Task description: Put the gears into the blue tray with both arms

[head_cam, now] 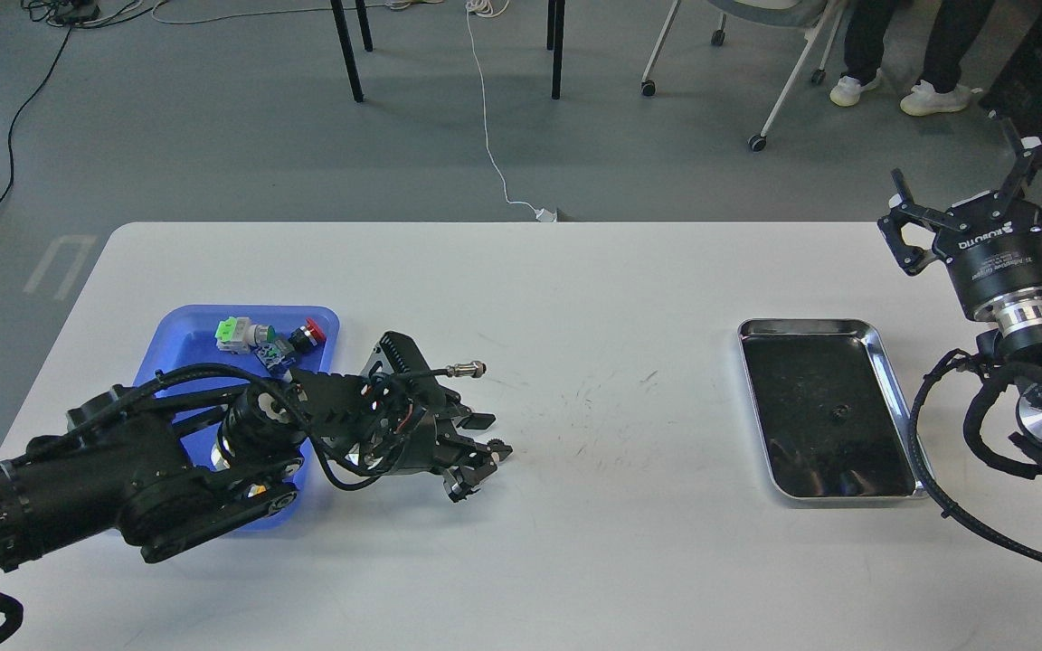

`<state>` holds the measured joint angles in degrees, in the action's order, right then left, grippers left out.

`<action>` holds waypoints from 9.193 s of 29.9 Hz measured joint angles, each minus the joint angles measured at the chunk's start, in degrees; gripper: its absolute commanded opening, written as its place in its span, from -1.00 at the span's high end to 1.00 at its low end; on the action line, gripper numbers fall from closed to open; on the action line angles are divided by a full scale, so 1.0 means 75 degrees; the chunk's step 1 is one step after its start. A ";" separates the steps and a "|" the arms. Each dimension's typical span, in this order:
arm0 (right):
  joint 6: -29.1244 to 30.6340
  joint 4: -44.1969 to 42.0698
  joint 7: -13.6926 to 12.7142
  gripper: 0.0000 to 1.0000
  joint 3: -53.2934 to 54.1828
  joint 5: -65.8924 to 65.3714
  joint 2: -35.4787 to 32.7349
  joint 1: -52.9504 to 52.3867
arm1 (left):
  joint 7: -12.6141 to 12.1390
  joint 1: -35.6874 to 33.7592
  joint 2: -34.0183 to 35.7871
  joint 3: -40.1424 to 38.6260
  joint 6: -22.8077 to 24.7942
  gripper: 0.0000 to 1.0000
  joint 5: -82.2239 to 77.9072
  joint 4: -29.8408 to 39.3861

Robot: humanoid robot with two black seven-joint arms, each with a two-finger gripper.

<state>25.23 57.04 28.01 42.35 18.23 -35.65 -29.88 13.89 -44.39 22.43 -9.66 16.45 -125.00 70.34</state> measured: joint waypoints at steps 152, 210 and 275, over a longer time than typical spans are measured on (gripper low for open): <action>-0.2039 -0.0955 -0.0089 0.01 -1.4043 -1.1174 0.1409 -0.6834 | 0.0878 -0.0350 0.1087 -0.3282 0.0796 -0.96 1.8506 -0.3332; -0.3572 0.0025 0.0000 0.77 -1.2550 -0.9017 0.4736 -0.7011 | 0.0820 -0.0390 0.1263 -0.3401 0.0794 -0.96 1.8483 -0.3280; -0.3509 -0.1103 -0.0033 -0.97 -0.2511 -0.3049 0.0098 -0.3723 | 0.0042 -0.0489 0.1726 -0.2558 0.0706 -0.95 0.6219 0.2051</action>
<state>-1.09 48.77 27.76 23.52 -4.64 -34.92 -57.81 14.21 -48.06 35.37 -28.85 21.74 -78.37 85.73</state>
